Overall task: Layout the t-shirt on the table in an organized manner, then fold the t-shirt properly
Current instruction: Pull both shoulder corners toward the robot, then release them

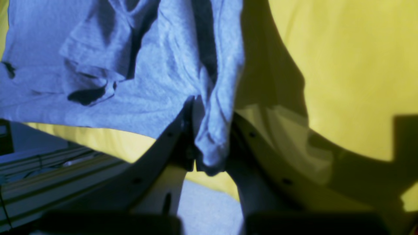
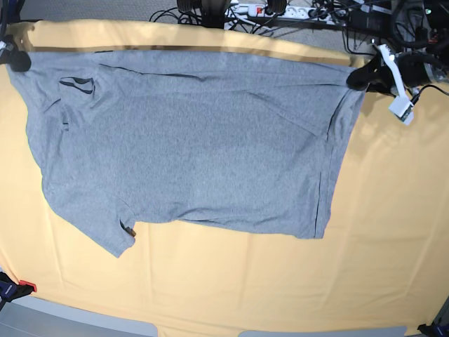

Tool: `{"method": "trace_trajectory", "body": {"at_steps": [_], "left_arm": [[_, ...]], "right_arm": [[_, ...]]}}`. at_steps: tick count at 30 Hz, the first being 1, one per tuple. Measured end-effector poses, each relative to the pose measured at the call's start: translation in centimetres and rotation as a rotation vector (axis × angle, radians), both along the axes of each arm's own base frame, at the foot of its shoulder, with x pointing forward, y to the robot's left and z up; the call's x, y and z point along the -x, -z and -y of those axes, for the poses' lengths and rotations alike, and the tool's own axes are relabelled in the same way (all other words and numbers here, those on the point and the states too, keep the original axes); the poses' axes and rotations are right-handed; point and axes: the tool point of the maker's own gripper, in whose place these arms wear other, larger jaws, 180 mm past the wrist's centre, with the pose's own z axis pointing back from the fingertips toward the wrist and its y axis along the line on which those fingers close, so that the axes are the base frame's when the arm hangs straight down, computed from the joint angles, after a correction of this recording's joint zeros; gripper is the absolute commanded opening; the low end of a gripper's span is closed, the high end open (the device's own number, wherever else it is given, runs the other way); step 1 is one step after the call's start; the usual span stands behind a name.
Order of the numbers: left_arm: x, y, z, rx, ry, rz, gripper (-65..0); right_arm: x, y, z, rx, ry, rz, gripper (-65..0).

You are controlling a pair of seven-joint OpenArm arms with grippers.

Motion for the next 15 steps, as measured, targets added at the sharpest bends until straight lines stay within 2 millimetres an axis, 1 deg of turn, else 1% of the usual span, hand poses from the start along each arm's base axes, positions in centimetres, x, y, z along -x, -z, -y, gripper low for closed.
{"method": "trace_trajectory", "body": {"at_steps": [5,15], "left_arm": [[0.8,0.0,0.0,0.003,0.020,-0.030,-65.0],[1.6,0.5,-0.2,-0.018,0.039,-0.071,-65.0]], "right_arm": [[1.9,0.5,0.0,-0.001,0.001,-0.052,-65.0],[4.1,1.0,-0.2,-0.009,0.004,-0.108,-65.0]]}}
